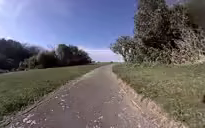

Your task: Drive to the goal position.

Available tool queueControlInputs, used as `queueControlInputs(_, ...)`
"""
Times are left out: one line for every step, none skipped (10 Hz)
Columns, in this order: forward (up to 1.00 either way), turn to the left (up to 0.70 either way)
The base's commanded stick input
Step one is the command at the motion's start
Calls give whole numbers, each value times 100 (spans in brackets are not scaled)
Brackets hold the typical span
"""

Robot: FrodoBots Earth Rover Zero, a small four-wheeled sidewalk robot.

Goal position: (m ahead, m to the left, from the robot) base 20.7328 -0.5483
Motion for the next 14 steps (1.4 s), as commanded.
queueControlInputs(70,14)
queueControlInputs(70,14)
queueControlInputs(70,14)
queueControlInputs(70,0)
queueControlInputs(70,0)
queueControlInputs(70,0)
queueControlInputs(70,0)
queueControlInputs(70,0)
queueControlInputs(70,0)
queueControlInputs(70,-7)
queueControlInputs(70,0)
queueControlInputs(70,0)
queueControlInputs(70,0)
queueControlInputs(70,0)
